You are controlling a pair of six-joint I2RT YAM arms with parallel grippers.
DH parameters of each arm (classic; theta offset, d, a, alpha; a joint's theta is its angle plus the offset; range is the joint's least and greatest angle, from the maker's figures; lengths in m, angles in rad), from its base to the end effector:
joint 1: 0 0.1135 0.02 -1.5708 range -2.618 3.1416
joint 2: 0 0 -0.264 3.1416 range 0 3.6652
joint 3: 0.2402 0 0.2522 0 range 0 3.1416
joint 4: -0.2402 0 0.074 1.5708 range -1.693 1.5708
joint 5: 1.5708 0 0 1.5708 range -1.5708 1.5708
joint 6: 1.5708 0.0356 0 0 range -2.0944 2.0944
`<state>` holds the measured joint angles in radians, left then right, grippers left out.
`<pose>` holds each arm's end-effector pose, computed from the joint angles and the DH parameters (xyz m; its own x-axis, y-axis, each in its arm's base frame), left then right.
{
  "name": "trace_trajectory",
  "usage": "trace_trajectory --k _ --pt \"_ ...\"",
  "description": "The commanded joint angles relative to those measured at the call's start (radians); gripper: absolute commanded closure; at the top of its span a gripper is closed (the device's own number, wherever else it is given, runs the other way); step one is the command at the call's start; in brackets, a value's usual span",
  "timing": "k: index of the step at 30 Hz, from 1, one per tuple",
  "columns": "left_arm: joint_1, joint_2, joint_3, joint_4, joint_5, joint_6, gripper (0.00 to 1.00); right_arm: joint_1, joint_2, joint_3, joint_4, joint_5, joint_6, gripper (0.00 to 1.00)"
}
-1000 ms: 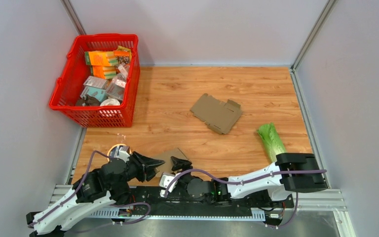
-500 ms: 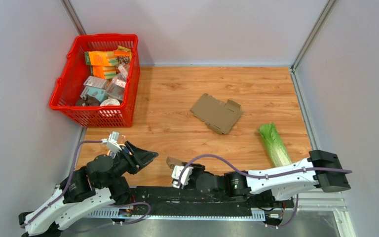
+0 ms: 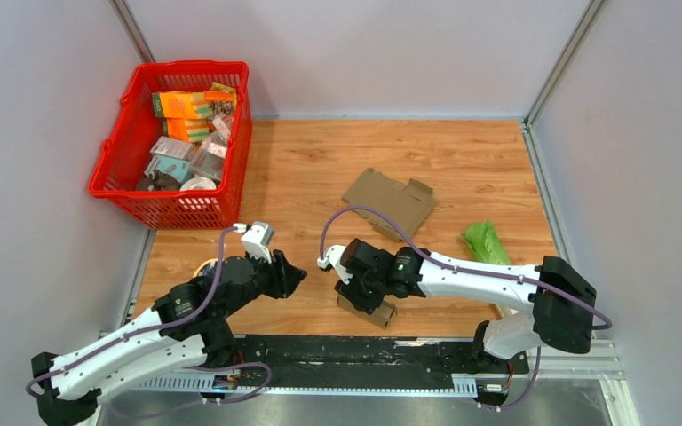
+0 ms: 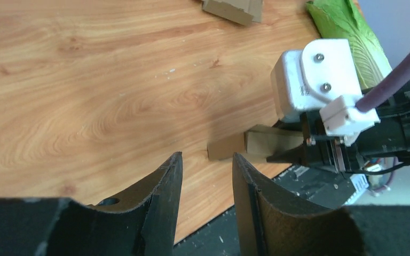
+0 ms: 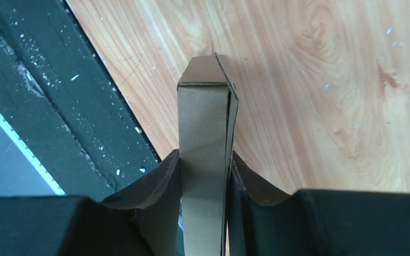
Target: Fold the paper box
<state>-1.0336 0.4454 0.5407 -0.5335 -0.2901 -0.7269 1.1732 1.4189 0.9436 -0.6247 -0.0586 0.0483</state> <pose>0.0690 -0.0960 0.2644 -0.6213 -0.2013 -0.7573 0.3718 0.7750 -0.5111 0.1046 0.2544 0.2181 -0.3896 -0.8032 -0.4506 -0.9129 0.4013 0.0740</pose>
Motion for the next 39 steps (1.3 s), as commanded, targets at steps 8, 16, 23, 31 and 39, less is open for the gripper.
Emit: trace_trajectory --k 8,16,23,31,39 --pt "0.0 0.14 -0.16 0.567 0.14 0.191 0.54 -0.003 0.009 -0.005 0.092 -0.067 0.013 0.73" --pt "0.0 0.26 -0.165 0.642 0.286 0.267 0.57 -0.004 0.008 -0.008 0.163 -0.087 0.007 0.76" --pt "0.007 0.265 -0.177 0.621 0.279 0.317 0.59 -0.004 0.017 -0.017 0.186 -0.115 -0.002 0.77" --pt "0.038 0.309 -0.18 0.63 0.356 0.371 0.59 -0.003 0.008 -0.028 0.2 -0.144 -0.013 0.78" --pt "0.05 0.279 -0.209 0.59 0.345 0.345 0.6 -0.004 0.006 -0.042 0.197 -0.129 -0.013 0.78"
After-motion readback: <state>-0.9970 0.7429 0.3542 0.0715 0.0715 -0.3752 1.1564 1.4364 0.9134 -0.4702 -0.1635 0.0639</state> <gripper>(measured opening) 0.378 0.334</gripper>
